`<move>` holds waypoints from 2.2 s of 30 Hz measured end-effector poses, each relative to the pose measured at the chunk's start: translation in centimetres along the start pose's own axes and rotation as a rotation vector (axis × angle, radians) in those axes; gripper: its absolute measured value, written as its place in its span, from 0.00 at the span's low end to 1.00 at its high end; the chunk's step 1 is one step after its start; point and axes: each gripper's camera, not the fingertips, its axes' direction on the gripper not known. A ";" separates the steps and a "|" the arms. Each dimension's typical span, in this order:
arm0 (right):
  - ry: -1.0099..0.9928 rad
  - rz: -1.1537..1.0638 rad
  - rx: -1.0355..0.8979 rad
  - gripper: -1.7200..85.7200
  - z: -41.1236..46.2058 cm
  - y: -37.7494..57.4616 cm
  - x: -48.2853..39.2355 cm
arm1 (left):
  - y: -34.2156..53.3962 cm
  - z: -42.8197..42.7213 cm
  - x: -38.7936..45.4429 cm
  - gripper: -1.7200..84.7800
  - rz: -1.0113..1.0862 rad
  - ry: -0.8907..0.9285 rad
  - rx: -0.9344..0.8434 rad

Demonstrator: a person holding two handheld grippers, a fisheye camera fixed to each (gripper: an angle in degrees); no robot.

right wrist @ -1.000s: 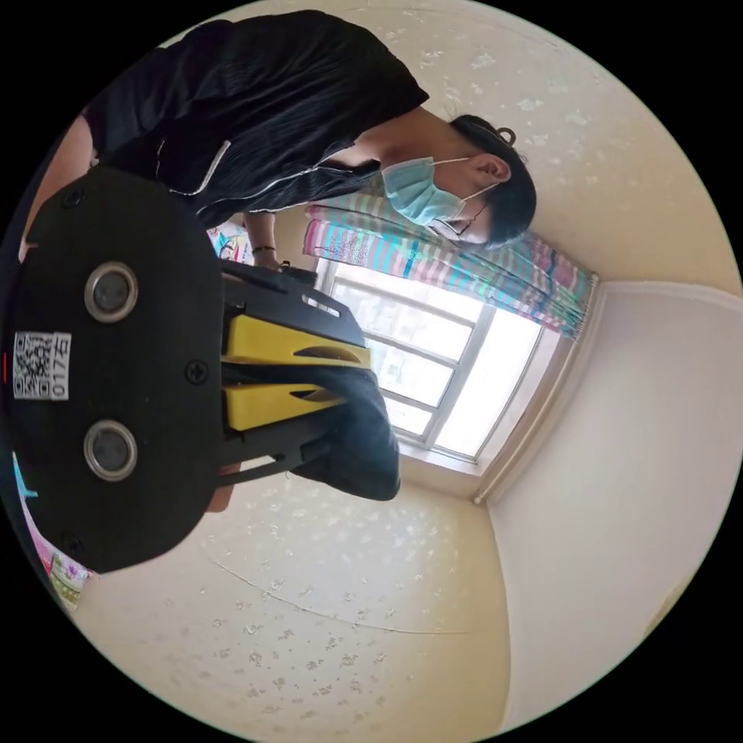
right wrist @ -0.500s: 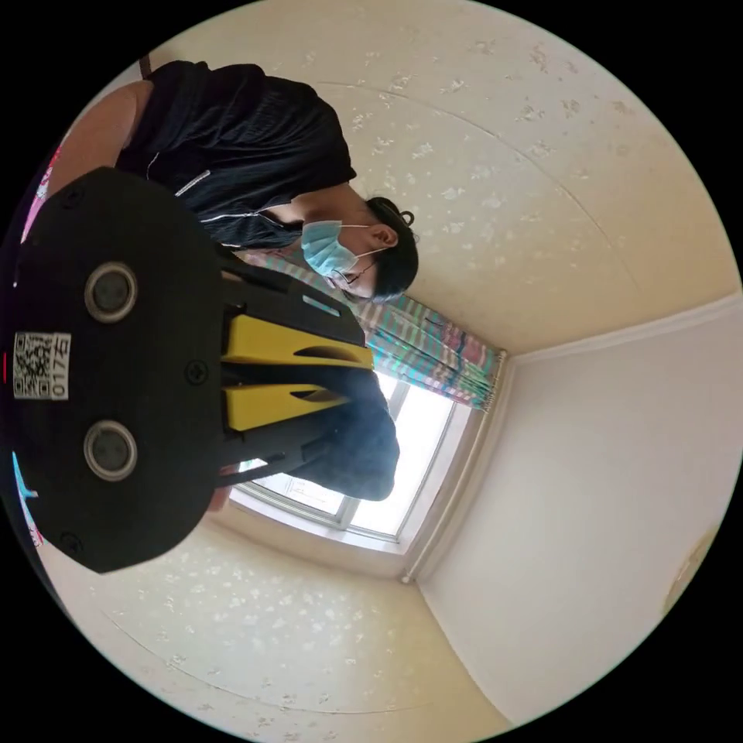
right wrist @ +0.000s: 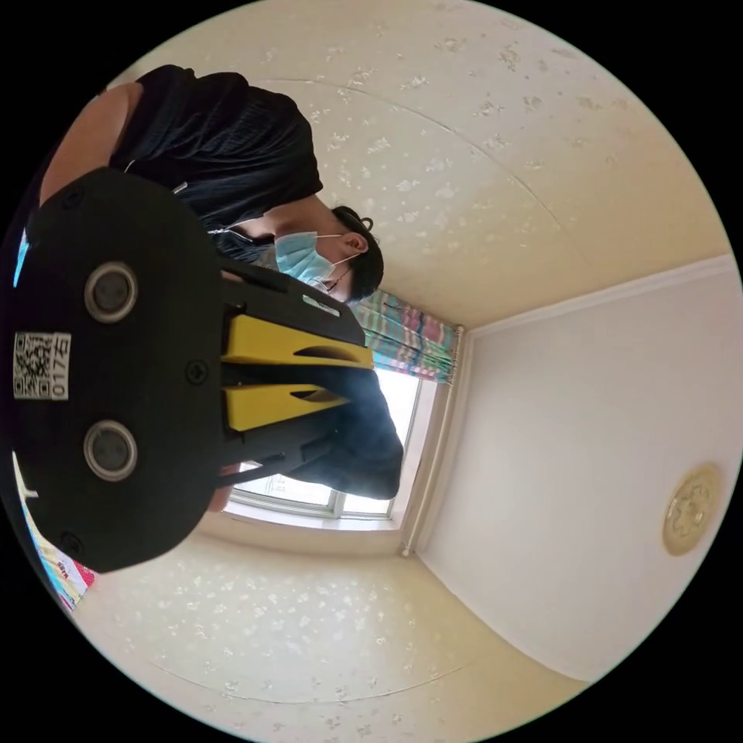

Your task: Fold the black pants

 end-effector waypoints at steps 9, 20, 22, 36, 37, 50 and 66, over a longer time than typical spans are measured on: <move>-0.014 0.019 0.071 0.02 -4.1 0.6 0.7 | 4.2 3.2 6.9 0.02 0.392 -0.428 -0.137; -0.072 0.098 0.212 0.02 -7.6 -0.1 3.4 | 12.2 4.8 10.1 0.23 0.786 -0.502 -0.087; -0.074 0.133 0.234 0.02 -8.0 0.1 4.1 | 13.5 7.3 10.4 0.22 0.858 -0.487 -0.226; -0.214 0.246 0.279 0.02 -6.7 0.0 6.5 | 18.1 22.3 4.6 0.20 1.030 -0.464 -0.612; -0.204 0.248 0.279 0.02 -6.7 -0.1 6.4 | 18.6 23.8 4.6 0.17 1.047 -0.463 -0.623; -0.105 0.374 0.346 0.02 -8.6 1.3 5.6 | 27.7 32.9 3.3 0.10 0.971 -0.575 -0.639; -0.160 0.408 0.342 0.02 -1.8 0.5 3.6 | 30.6 47.9 2.8 0.07 1.074 -0.701 -0.961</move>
